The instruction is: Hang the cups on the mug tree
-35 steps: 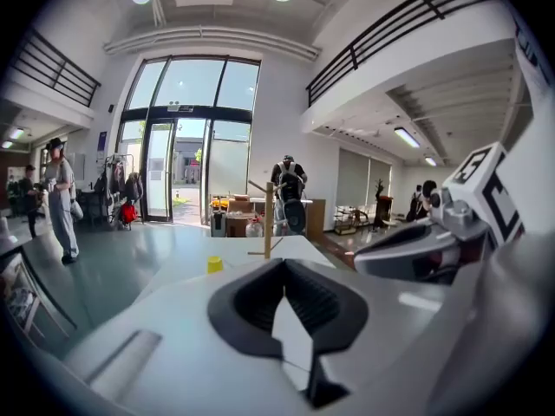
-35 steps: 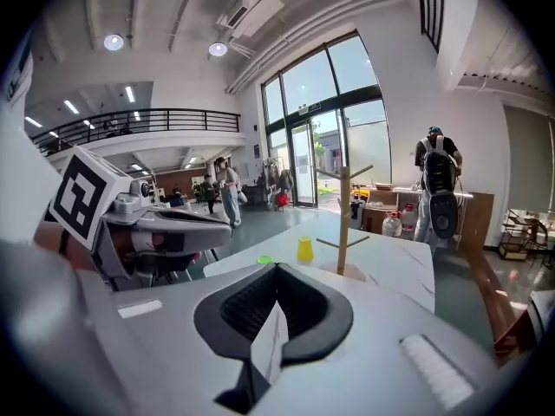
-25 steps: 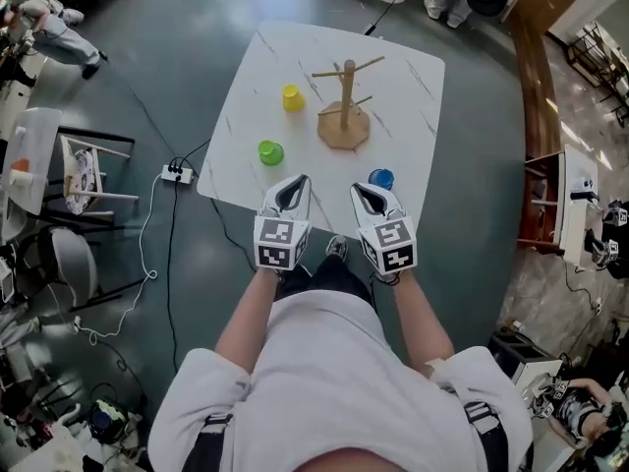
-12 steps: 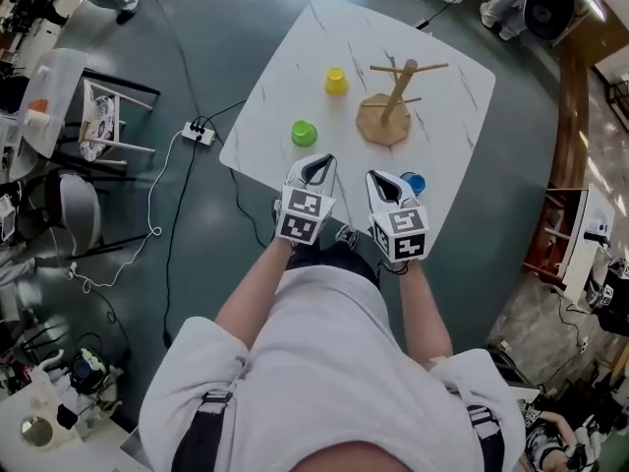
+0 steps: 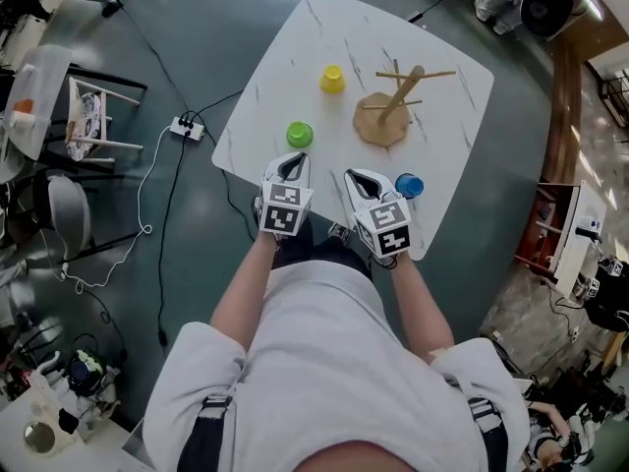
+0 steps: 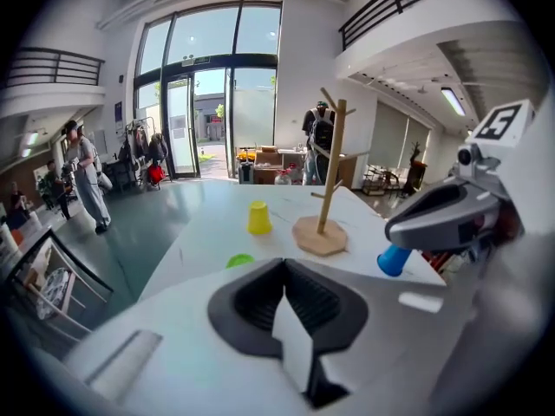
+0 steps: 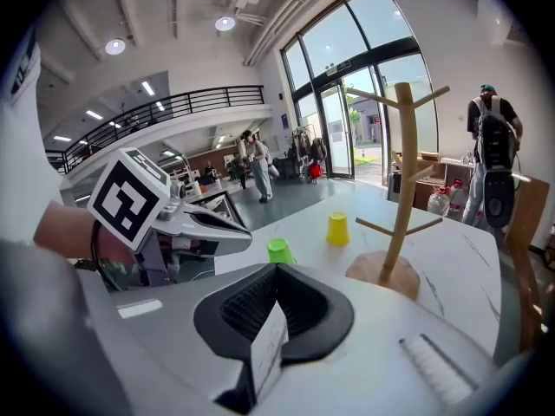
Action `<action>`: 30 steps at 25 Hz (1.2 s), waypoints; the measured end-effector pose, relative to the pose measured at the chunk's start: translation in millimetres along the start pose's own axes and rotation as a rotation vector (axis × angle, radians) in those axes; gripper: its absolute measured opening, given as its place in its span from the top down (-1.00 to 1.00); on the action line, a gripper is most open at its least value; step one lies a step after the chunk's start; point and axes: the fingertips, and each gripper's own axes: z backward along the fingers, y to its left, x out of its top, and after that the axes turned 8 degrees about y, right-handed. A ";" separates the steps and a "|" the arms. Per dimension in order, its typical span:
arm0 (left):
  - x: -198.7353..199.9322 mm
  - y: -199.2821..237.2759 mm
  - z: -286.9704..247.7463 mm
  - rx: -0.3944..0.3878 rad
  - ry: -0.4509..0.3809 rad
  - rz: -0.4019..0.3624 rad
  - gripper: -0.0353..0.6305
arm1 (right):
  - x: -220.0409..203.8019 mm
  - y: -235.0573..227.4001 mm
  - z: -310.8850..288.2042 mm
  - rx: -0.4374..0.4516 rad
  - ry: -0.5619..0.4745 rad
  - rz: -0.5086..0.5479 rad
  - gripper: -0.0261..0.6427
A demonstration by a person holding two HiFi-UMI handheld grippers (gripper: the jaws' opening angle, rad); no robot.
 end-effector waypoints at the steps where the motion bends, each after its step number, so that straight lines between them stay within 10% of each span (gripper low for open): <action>1: -0.7 5.4 -3.1 0.005 0.012 -0.006 0.88 | 1.0 -1.1 -1.2 -0.003 0.004 -0.005 0.92; 16: 8.8 44.8 -45.7 0.030 0.092 -0.059 0.88 | 6.3 -36.3 -19.9 -0.065 0.016 -0.138 0.92; 30: -1.8 58.7 -86.8 -0.058 0.230 -0.132 0.02 | 16.8 -47.1 -32.5 -0.120 0.026 -0.188 0.92</action>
